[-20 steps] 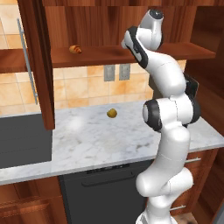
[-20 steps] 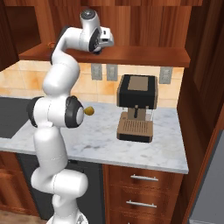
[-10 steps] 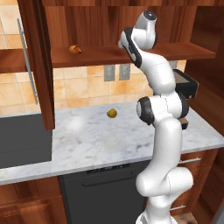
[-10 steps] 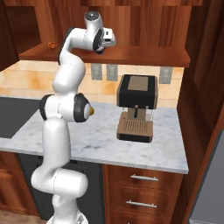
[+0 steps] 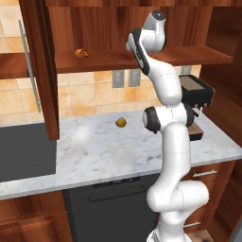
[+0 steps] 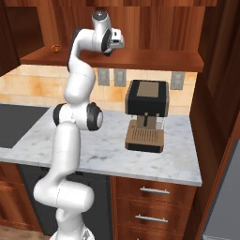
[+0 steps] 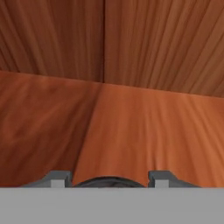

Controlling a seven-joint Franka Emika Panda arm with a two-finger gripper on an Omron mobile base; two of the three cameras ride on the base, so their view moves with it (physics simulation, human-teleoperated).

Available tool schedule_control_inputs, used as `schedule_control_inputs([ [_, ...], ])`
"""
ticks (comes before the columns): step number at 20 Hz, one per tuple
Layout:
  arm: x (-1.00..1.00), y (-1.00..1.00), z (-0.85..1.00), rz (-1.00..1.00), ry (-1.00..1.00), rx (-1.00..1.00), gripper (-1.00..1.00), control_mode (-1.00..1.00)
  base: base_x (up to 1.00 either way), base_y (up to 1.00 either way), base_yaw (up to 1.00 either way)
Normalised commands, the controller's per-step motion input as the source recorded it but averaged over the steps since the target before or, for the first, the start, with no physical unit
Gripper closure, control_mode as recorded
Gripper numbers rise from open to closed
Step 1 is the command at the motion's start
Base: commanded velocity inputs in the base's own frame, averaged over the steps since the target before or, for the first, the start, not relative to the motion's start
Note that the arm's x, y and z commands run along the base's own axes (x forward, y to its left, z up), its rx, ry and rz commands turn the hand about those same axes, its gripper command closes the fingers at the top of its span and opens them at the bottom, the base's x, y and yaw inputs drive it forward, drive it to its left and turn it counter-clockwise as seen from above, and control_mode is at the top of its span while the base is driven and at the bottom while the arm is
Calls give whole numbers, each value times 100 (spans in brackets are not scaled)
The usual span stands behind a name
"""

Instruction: Pick the yogurt and yogurt from the counter and place them in the cabinets closest to them.

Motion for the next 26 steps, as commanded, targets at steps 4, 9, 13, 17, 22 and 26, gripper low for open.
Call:
schedule_control_inputs([
  [4,0,0,0,0,0,0,-100,-100,0,0,0],
  [9,-5,0,9,0,0,0,-100,-100,0,0,0],
  [13,-37,0,21,0,-1,0,-100,-100,0,0,0],
  [17,-71,0,26,2,0,0,-100,-100,0,0,0],
  [22,-93,0,19,5,1,0,-100,-100,0,0,0],
  [26,-100,-6,18,6,2,0,-100,-100,0,0,0],
])
